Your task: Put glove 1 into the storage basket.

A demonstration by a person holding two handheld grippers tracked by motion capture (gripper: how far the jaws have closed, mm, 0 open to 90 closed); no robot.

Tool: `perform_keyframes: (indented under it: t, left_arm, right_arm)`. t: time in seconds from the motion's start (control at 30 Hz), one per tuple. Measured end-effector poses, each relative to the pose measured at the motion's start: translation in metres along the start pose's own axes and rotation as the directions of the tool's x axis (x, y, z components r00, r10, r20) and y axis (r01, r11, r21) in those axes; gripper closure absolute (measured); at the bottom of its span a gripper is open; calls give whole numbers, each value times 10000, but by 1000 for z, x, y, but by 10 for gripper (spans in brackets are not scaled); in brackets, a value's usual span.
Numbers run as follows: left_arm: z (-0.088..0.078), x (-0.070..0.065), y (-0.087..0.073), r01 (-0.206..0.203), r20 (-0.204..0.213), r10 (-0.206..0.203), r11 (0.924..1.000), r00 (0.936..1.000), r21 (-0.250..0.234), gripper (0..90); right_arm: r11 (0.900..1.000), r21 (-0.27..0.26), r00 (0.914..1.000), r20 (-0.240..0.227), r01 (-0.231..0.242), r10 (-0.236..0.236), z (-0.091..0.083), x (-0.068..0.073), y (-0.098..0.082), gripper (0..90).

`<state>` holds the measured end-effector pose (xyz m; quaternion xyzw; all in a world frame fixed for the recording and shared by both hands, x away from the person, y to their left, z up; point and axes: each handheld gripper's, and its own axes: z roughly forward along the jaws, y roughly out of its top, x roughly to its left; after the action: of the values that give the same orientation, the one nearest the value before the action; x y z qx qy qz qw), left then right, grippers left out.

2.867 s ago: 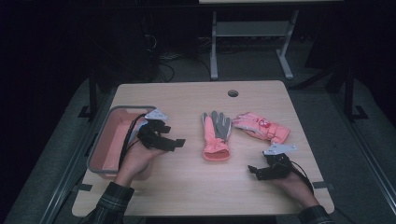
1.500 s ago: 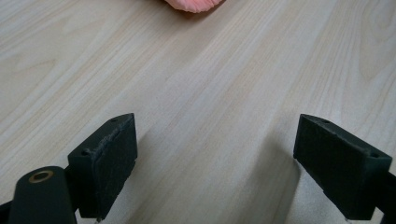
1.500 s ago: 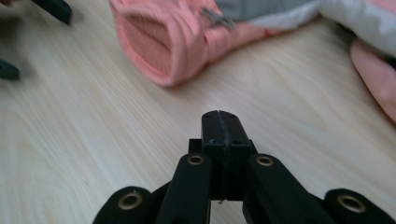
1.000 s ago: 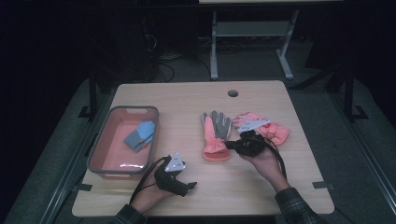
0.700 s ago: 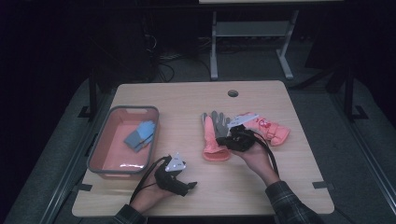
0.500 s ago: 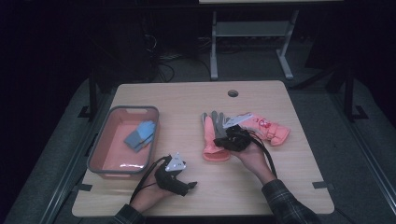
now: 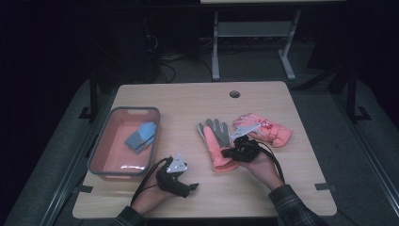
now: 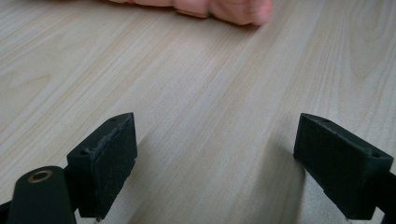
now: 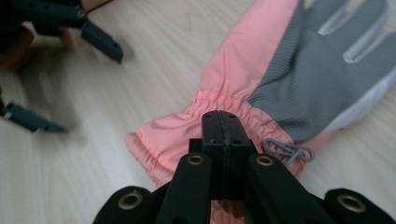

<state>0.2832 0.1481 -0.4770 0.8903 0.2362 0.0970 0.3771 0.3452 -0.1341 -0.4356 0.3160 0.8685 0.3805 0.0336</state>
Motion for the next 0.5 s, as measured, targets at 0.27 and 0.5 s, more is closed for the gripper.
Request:
perform_keyframes:
  t: [0.27, 0.5]
  left_arm:
    - [0, 0, 0, -51, -15, 52, 10000, 10000, 26, 125]
    - [0, 0, 0, 19, -2, -19, 10000, 10000, -50, 125]
  right_arm:
    - [9998, 125, 9999, -58, 134, -133, -23, 6, -23, 899]
    - [9996, 276, 10000, 22, 75, -76, -46, 7, -44, 899]
